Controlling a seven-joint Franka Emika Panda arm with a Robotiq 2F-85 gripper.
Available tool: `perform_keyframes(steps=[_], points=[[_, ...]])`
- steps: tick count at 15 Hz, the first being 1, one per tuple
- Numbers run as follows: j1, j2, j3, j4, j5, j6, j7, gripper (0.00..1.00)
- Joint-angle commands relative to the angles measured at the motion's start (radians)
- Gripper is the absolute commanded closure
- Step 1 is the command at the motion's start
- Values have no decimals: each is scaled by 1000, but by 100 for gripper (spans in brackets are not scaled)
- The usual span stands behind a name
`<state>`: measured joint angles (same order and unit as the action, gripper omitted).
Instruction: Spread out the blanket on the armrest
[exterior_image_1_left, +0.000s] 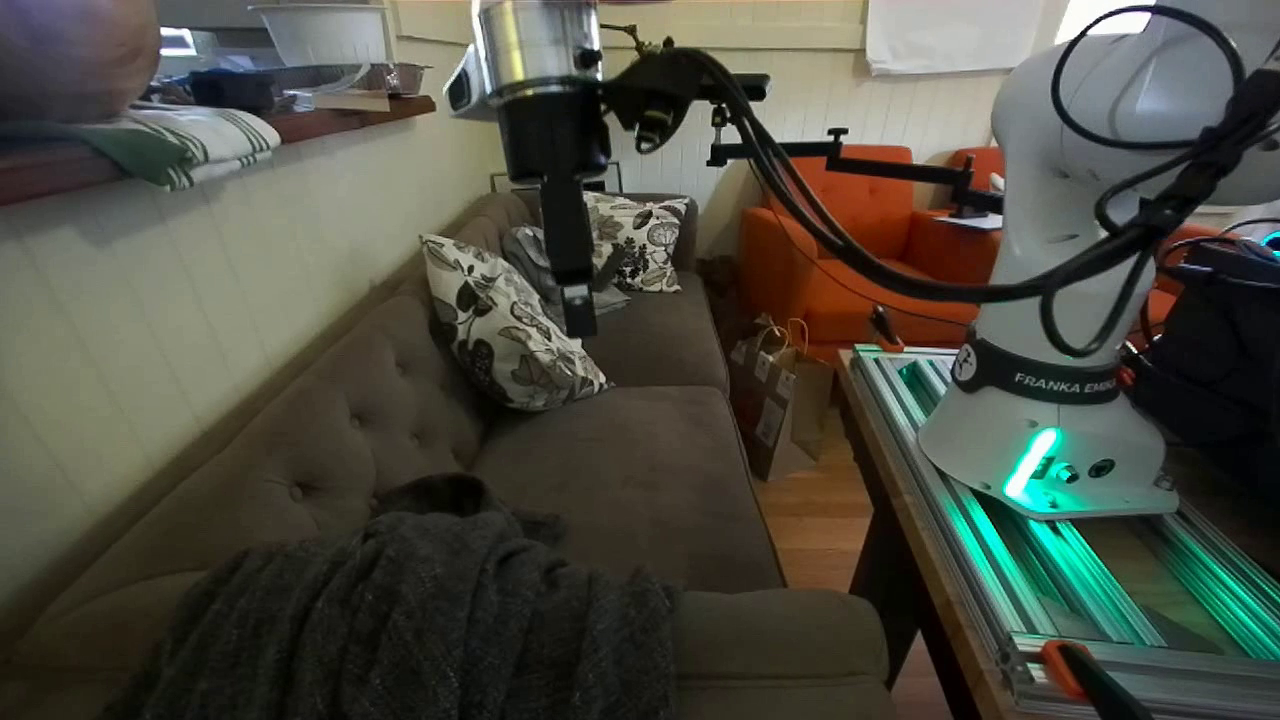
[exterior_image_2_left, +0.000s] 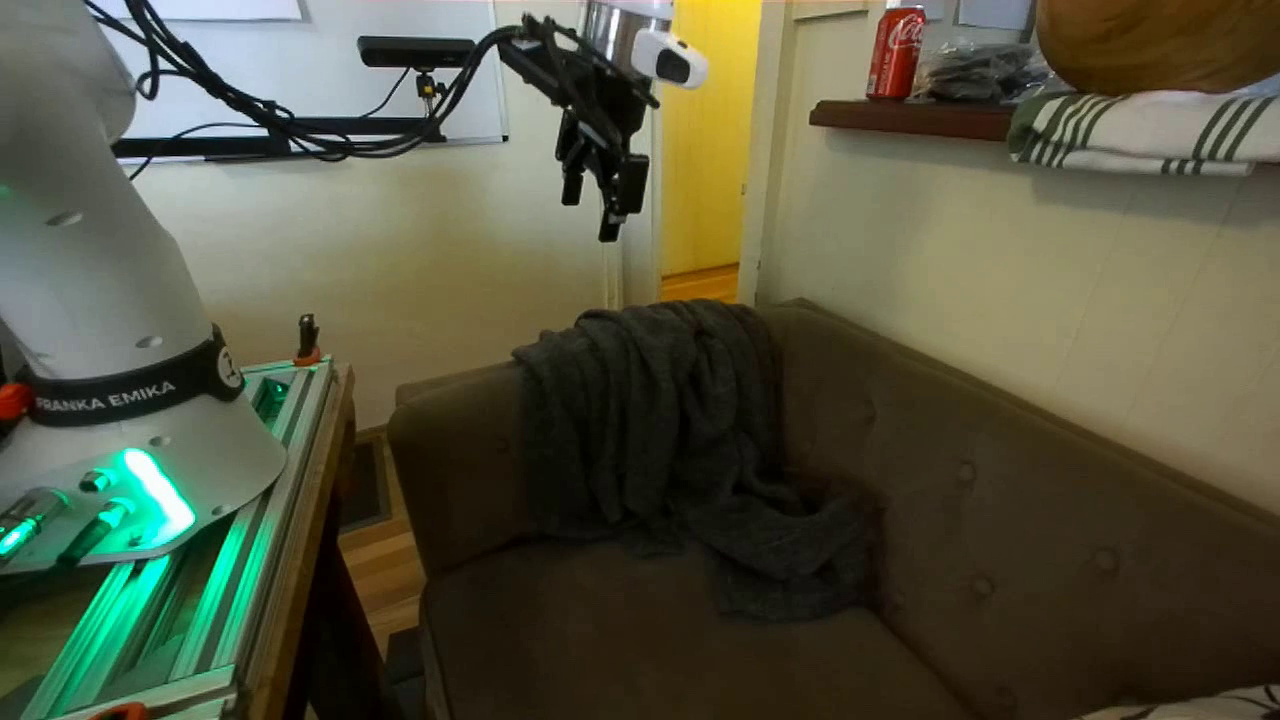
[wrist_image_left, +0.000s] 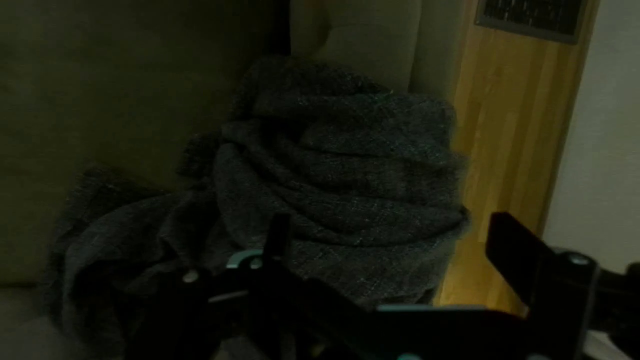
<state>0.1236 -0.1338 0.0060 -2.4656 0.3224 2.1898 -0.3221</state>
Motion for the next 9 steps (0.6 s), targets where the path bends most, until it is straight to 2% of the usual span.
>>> perform_keyframes(steps=[1, 3, 4, 5, 9], points=[[35, 29, 17, -99, 237, 142, -188, 0], [51, 56, 29, -151, 387, 231, -332, 0], [86, 72, -6, -163, 476, 247, -417, 0], [34, 60, 38, -126, 355, 195, -294, 0], [29, 71, 42, -130, 373, 206, -316, 0]])
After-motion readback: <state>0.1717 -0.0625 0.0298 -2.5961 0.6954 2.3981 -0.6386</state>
